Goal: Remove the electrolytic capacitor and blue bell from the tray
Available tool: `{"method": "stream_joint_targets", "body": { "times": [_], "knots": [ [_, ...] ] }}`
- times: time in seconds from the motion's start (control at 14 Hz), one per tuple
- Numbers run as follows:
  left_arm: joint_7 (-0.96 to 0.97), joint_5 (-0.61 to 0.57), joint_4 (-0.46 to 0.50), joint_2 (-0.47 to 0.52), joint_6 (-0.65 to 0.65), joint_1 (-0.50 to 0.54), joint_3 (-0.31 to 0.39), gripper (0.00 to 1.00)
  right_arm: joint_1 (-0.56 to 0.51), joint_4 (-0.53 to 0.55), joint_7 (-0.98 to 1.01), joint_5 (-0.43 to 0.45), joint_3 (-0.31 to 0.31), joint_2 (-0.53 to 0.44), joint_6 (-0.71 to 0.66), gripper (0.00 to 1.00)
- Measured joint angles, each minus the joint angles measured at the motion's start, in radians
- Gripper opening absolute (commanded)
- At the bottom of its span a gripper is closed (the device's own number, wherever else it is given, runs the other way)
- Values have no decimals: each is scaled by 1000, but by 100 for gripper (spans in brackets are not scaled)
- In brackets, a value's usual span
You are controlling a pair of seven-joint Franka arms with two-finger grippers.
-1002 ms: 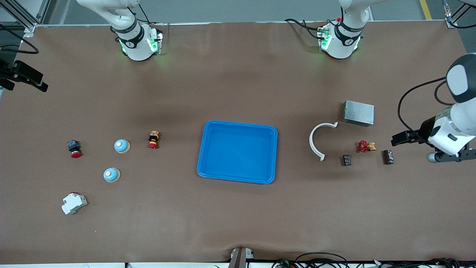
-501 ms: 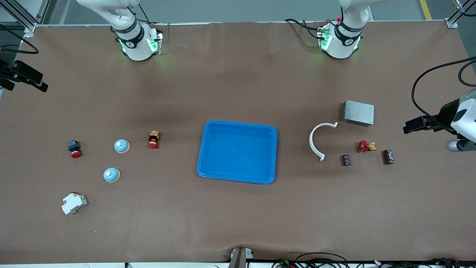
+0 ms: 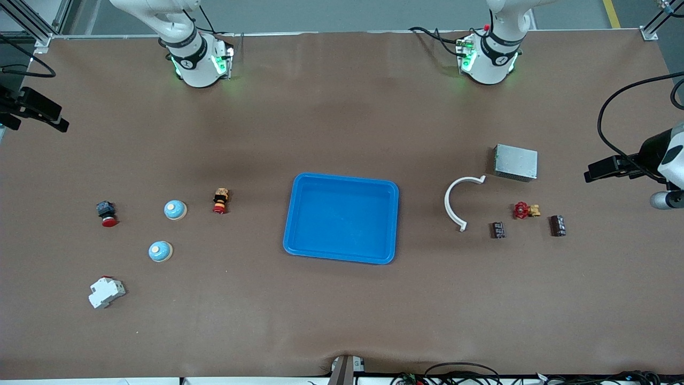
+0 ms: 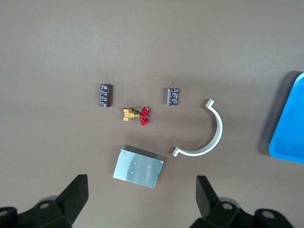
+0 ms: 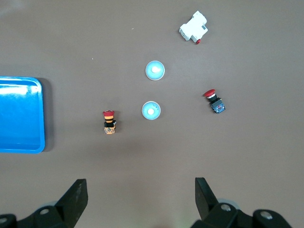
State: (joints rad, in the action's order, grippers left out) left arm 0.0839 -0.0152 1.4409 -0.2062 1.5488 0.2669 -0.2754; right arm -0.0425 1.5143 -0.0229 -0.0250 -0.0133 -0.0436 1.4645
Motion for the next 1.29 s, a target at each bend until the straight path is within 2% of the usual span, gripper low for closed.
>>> {"method": "stream_joint_targets", "body": {
  "times": [0.79,1.07,1.15,1.29],
  "knots": [
    [0,0,-9,11,-1,-5,-10,100,0,0,-2,0,-1,2,1,100],
    [1,0,-16,11,-2,-48,-1,100,0,2,-2,0,-1,7,5,100],
    [2,0,-17,11,-2,-69,14,100,0,2,-2,0,-1,7,6,100],
    [3,0,-19,11,-2,-151,101,100,0,2,-2,0,-1,8,7,100]
  ]
}}
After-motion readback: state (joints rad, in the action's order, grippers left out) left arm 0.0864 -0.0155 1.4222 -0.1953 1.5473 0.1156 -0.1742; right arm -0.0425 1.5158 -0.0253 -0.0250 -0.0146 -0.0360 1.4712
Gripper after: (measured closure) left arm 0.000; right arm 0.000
